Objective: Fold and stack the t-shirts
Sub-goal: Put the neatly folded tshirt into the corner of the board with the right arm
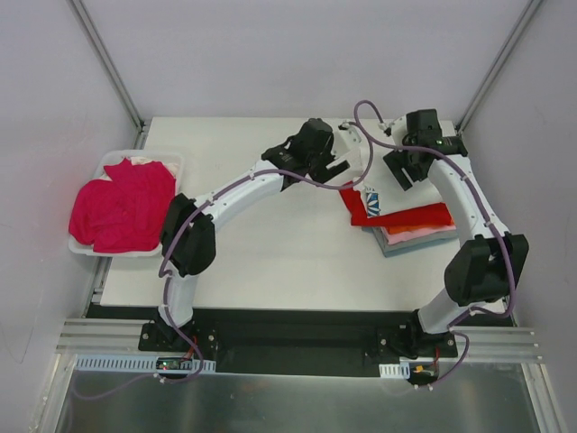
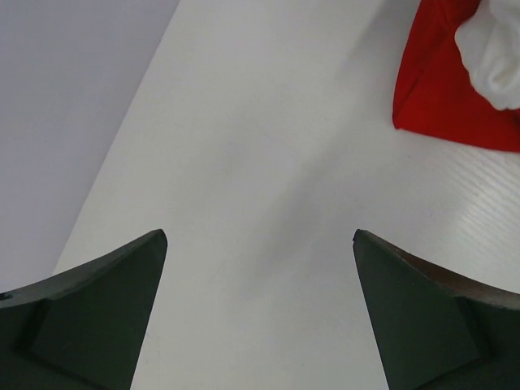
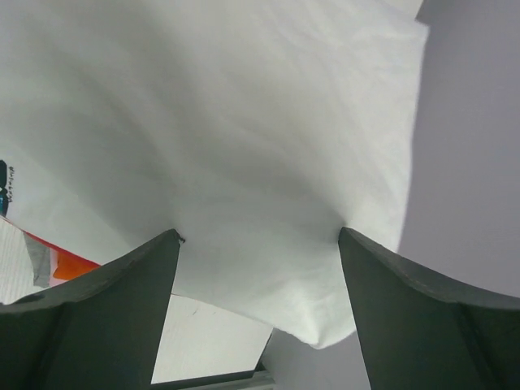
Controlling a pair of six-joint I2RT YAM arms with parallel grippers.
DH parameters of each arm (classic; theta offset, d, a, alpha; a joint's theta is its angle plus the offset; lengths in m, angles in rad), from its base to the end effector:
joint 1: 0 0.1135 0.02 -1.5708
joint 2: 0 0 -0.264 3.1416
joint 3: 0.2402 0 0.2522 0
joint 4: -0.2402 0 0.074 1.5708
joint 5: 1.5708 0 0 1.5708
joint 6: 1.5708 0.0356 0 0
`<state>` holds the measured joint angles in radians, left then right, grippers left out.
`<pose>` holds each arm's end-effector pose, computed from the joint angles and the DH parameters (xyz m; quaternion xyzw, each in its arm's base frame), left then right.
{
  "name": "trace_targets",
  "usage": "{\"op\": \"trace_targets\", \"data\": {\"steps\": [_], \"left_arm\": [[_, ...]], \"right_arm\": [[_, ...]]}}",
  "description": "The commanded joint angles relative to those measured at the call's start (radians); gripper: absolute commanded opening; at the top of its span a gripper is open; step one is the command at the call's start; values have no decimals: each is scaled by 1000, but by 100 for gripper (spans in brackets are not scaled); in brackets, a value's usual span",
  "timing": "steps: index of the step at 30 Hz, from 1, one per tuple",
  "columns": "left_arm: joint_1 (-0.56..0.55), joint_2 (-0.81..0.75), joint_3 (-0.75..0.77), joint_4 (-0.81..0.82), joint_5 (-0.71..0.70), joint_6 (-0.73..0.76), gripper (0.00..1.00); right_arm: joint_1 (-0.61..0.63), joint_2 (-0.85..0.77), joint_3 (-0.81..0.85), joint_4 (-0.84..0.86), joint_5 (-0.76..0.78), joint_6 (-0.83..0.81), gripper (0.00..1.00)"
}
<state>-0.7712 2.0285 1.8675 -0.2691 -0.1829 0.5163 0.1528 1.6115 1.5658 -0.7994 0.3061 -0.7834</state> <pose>0.3538 -0.3349 0.3248 0.4636 0.7000 0.0079 0.5431 0.3474 0.0426 0.3453 -0.3686 0.8490 -0.2443 0.2893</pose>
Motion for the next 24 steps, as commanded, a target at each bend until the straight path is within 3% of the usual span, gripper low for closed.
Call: {"op": "trace_targets", "data": {"steps": [1, 13, 18, 24], "left_arm": [[1, -132, -93, 22, 43, -21, 99], [12, -330, -338, 21, -20, 31, 99], [26, -375, -383, 21, -23, 34, 99], [26, -367, -384, 22, -9, 10, 99]], "right_arm": [[11, 1, -102, 54, 13, 29, 83], [-39, 192, -185, -6, -133, 4, 83], [-41, 130, -198, 46, -87, 13, 84], [4, 35, -89, -1, -10, 29, 84]]}}
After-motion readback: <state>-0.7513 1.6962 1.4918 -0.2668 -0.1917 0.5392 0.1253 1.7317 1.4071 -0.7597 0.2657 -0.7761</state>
